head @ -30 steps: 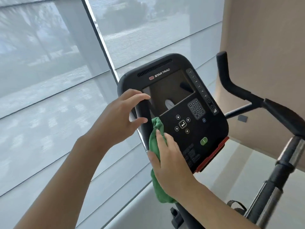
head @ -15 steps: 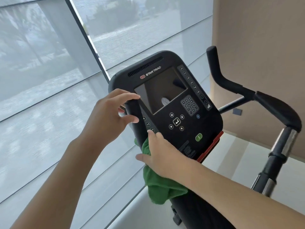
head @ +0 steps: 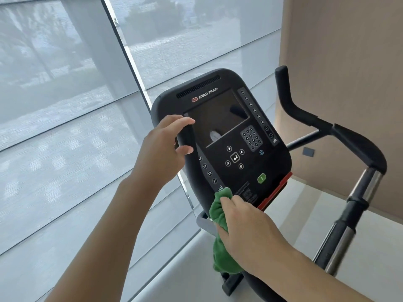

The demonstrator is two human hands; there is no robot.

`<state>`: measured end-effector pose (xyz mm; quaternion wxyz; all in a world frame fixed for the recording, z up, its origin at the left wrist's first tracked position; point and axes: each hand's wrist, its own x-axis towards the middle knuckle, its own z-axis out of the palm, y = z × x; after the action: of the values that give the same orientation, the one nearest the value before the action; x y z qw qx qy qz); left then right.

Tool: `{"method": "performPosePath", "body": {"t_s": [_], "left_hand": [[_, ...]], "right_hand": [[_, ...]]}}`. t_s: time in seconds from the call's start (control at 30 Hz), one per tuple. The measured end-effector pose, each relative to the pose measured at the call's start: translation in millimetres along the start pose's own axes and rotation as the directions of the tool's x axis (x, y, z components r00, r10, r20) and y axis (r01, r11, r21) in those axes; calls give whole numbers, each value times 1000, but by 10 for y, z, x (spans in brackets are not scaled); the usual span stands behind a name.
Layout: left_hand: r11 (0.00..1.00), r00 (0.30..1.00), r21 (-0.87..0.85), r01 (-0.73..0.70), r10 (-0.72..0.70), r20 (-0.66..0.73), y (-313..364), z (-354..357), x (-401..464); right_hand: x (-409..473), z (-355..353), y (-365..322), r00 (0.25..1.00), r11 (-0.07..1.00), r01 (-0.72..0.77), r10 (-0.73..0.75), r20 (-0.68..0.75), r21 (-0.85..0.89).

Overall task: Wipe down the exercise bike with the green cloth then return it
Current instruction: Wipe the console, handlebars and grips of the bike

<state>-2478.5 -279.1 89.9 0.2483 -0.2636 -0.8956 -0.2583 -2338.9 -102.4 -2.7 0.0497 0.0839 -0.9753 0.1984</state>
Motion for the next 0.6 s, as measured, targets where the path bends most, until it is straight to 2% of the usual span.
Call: {"method": "performPosePath", "body": {"t_s": [0.07,0.2,0.23,0.3,0.33,0.43,0.5,0.6], "left_hand": [[1000,1000,-6,5,-5,-3,-7,1,-1],[998,1000,-68,10,-10,-1,-2,-36,7],[997,1000,-73,9,-9,1,-2,-46,12],[997,1000,-80,6,-6,0,-1,-55,24],[997,1000,-79,3,-3,0,-1,-54,25],[996,1000,-90,7,-7,-1,3,-55,19],[994,1000,-107,23,-23,5,4,-64,17],[992,999,-120,41,-40,12,19,-70,9]], "right_hand": [[66,-112,2,999,999,14,-12,-52,48],[599,-350,-64,952,933,63,50,-301,354],[757,-372,-118,951,900,72,67,-301,429],[963,-308,-274,977,844,50,69,-199,535],[1009,-201,-346,983,865,41,56,-176,501],[966,116,-408,970,960,19,50,-238,281],[931,173,-321,979,954,-13,72,-189,300],[817,131,-151,995,933,-89,99,-10,349]]}}
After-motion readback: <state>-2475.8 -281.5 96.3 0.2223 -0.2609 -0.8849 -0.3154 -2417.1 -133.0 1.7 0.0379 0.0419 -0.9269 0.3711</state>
